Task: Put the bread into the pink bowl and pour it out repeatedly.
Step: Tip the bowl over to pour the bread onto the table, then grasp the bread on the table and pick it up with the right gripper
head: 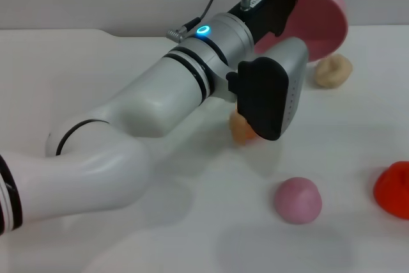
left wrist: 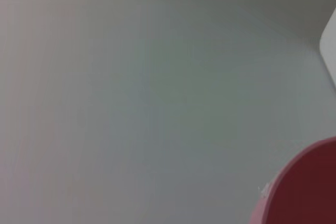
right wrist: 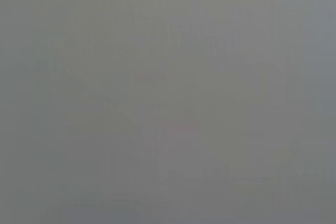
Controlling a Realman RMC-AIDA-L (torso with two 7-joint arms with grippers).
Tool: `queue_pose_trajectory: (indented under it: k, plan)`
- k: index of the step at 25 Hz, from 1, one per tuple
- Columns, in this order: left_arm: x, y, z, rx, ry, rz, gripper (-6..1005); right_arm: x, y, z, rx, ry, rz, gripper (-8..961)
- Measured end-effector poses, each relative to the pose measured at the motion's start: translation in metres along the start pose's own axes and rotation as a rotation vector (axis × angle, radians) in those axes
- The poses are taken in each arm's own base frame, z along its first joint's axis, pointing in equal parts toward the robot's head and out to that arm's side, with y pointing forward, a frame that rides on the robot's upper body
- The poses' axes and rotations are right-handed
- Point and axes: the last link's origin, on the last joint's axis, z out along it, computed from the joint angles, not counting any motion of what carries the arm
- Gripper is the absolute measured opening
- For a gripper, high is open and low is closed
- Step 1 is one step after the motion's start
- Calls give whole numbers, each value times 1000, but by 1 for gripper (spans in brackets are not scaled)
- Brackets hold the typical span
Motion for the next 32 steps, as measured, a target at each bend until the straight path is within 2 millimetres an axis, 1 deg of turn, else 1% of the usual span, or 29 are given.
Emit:
queue_pose_trajectory:
  k: [6,11,12,13,14,15,17,19,23,26,30,31,32]
  plan:
    - [-1,-1,0,12,-4,-28,43,1,3,4,-11,-2,7,697]
    - [-1,-8,5,22,0,-161,43,5,4,5,-13,6,19,697]
    - [-1,-8,5,22,0,-161,43,6,5,5,-13,9,20,697]
    - [-1,-11,7,17,1,-222,43,7,5,5,-13,12,22,697]
    - [-1,-11,7,17,1,-222,43,8,5,5,-13,14,23,696]
    - [-4,-15,13,2,-4,-327,43,8,5,5,-13,16,23,696]
    - [-8,-19,17,-8,-11,-400,43,9,5,5,-14,17,23,696]
    - [-15,-24,22,-29,-32,-519,43,9,5,4,-13,20,24,696]
    - [-32,-35,30,-61,-79,-696,43,12,6,4,-11,27,34,696]
    - [-50,-42,35,-106,-136,-835,43,14,6,4,-8,31,38,696]
    - [-72,-46,35,-184,-204,-978,43,15,5,2,0,37,40,695]
    - [-72,-46,35,-184,-204,-978,43,16,5,2,2,38,41,695]
    - [-82,-48,32,-229,-232,-1048,43,16,5,2,4,38,42,695]
